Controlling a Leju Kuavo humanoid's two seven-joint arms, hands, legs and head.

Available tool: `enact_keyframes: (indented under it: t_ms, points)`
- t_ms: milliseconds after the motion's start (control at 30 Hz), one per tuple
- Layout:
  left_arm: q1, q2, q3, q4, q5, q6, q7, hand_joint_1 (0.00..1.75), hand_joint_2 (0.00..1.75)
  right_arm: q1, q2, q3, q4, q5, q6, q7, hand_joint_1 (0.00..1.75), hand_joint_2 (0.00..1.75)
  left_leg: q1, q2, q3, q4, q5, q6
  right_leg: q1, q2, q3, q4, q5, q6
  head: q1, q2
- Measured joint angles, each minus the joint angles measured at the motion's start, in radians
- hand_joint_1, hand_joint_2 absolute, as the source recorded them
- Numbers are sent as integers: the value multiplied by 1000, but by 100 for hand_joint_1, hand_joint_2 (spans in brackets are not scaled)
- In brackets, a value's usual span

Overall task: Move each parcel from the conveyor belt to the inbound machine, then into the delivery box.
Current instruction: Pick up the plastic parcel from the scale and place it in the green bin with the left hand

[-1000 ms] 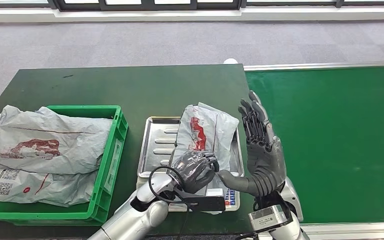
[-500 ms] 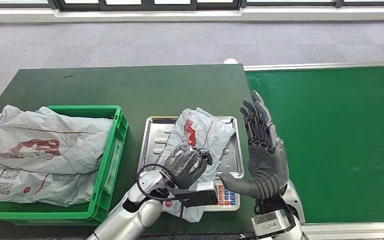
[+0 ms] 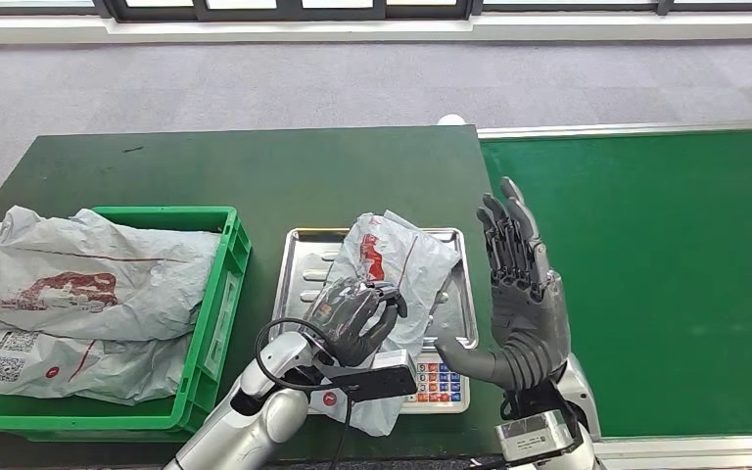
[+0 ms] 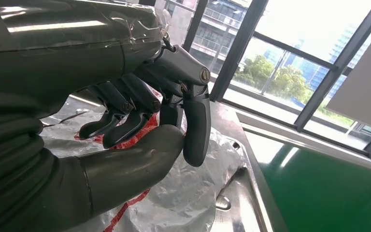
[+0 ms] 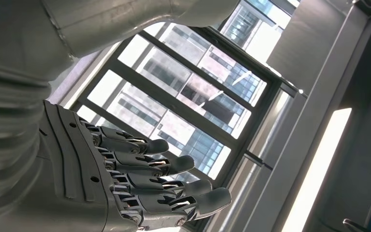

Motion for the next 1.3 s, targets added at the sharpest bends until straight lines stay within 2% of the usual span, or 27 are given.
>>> enact_keyframes:
  t_ms: [33,67,167,333,467,633,767,1033,1300]
  points:
    - [0,0,0,-1,2,-4,-2,46,175,0,0,0,0,0,-2,0,0,175,0,0,0,0,0,0,0,0,0,0,0,0,0,0]
    - [1,0,0,-1,4,-8,-5,3,131,0,0,0,0,0,-4,0,0,175,0,0,0,0,0,0,0,0,0,0,0,0,0,0]
    - [1,-2,0,6,6,-15,-7,0,0,2,0,0,0,-2,-13,-2,0,175,0,0,0,0,0,0,0,0,0,0,0,0,0,0]
    - [0,-8,0,53,5,-2,16,0,0,6,0,0,0,-8,-11,-10,0,175,0,0,0,0,0,0,0,0,0,0,0,0,0,0]
    - [0,-8,0,103,1,16,41,0,175,6,0,0,0,-12,-10,-10,0,175,0,0,0,0,0,0,0,0,0,0,0,0,0,0]
    - [1,-9,2,157,-7,29,57,0,175,6,0,0,0,-17,-12,-7,0,175,0,0,0,0,0,0,0,0,0,0,0,0,0,0]
    - [2,-10,10,181,-8,35,63,0,0,10,-1,0,0,-18,-15,-1,0,175,0,0,0,0,0,0,0,0,0,0,0,0,0,0]
    - [-17,-16,14,254,-103,20,156,0,0,17,-2,0,0,-21,-21,-1,0,175,0,0,1,0,0,0,0,0,1,0,0,0,0,0]
    - [-43,-23,14,308,-125,24,172,0,0,17,-2,0,0,-24,-23,-1,0,175,0,0,6,-1,0,0,0,0,4,0,0,-1,0,0]
